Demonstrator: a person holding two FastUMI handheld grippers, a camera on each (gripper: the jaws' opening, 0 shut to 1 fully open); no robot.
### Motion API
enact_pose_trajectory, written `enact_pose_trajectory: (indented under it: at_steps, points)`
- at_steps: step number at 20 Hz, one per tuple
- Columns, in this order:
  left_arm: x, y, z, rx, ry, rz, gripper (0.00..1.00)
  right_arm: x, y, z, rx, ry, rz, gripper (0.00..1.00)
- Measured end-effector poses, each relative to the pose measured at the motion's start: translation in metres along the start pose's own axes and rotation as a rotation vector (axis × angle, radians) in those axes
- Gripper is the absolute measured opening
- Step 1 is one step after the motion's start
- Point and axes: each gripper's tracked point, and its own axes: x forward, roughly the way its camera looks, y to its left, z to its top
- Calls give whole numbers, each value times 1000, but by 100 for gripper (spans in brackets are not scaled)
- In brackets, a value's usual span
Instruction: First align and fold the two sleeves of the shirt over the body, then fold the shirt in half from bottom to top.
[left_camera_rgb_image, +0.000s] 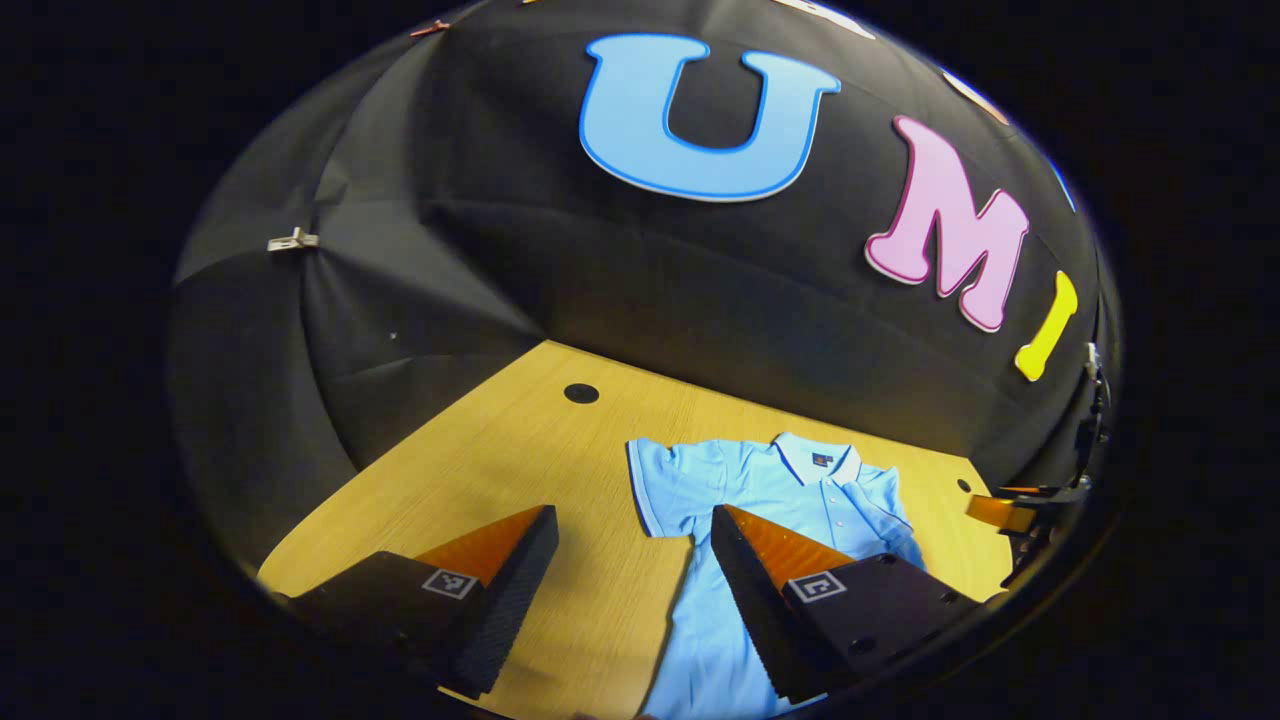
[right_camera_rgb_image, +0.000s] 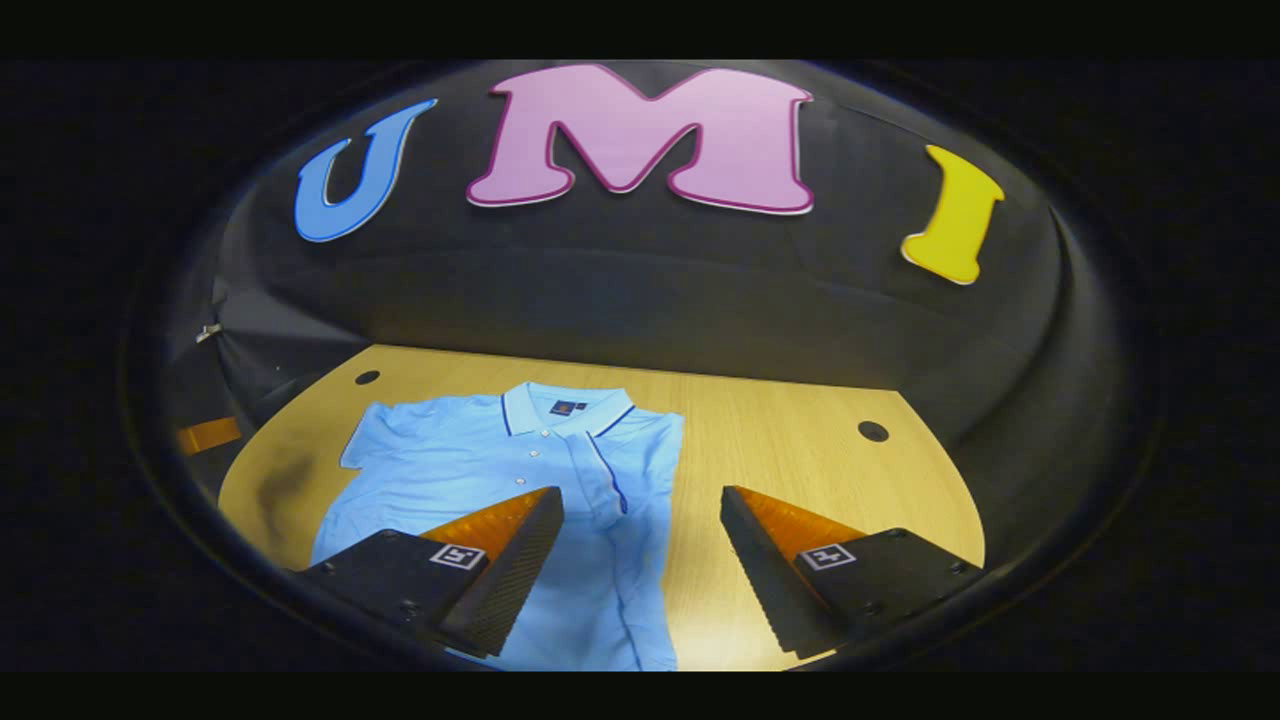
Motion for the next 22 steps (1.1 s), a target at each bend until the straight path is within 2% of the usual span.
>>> enact_pose_trajectory:
  at_steps: [5,7,9,12,16,20,22]
  points:
    - [88,-21,-3,73,63,-21,97,-16,-43,-28,48,-5,-35,99]
    - [121,-24,-6,110,73,10,96,-25,-57,-40,67,-18,-56,98]
    - [150,-32,-8,120,84,10,96,-33,-66,-50,60,-26,-69,97]
    - [189,-26,-12,164,105,38,96,-41,-71,-63,76,-21,-61,98]
    - [219,-16,-32,190,175,94,96,-45,-63,-82,154,23,-36,98]
    - [225,-15,-36,141,193,80,99,-45,-39,-69,225,17,40,98]
    - [225,-15,-38,173,218,63,100,-43,-43,-59,226,-4,45,98]
